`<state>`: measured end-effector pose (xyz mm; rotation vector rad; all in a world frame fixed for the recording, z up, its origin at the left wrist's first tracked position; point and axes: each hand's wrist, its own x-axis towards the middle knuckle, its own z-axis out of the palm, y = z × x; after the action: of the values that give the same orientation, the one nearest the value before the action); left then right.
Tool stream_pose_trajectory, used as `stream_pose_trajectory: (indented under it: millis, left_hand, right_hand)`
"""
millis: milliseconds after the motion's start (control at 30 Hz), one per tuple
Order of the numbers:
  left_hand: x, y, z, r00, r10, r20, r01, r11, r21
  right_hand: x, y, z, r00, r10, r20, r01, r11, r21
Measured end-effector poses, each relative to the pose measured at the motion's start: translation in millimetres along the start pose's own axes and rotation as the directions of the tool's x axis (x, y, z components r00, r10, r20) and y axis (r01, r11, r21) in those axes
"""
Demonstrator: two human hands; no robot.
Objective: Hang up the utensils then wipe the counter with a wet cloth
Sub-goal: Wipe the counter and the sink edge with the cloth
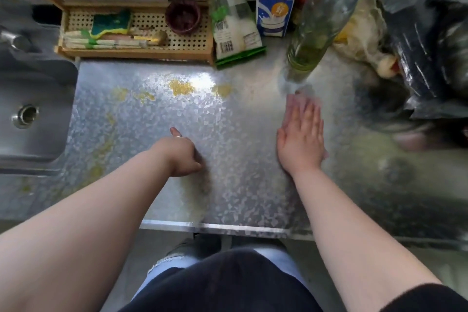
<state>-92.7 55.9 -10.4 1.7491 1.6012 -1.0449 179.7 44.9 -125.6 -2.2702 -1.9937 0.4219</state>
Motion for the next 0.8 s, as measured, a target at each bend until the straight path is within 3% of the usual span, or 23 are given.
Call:
stream_pose_trajectory:
  millis: [167, 300, 400, 633, 800]
  left_hand:
    - [4, 6, -4, 1.000, -0.010, -0.001, 0.010, 1.000, -0.011]
    - [7, 5, -2, 1.000, -0.014, 0.003, 0.014, 1.000, 0.017]
    - [9, 5, -1, 1.000, -0.018, 0.007, 0.018, 1.000, 0.009]
    - [9, 4, -3, 1.000, -0.012, 0.012, 0.012, 1.000, -0.008]
    - [11, 5, -5, 1.000, -0.010, 0.015, 0.011, 1.000, -0.012]
  right_hand:
    - [66, 46, -22, 0.983, 0.175, -0.047, -0.177, 0.984, -0.021]
    - [113, 49, -28, 0.982, 0.184, -0.051, -0.184, 0.983, -0.006]
    - [104, 41, -26, 0.982, 0.181, -0.060, -0.181, 0.983, 0.011]
    - [-10, -30, -7, 0.979, -0.189, 0.081, 0.191, 0.981, -0.020]
    - [30, -43, -4, 0.967, -0.232, 0.106, 0.241, 0.967, -0.078]
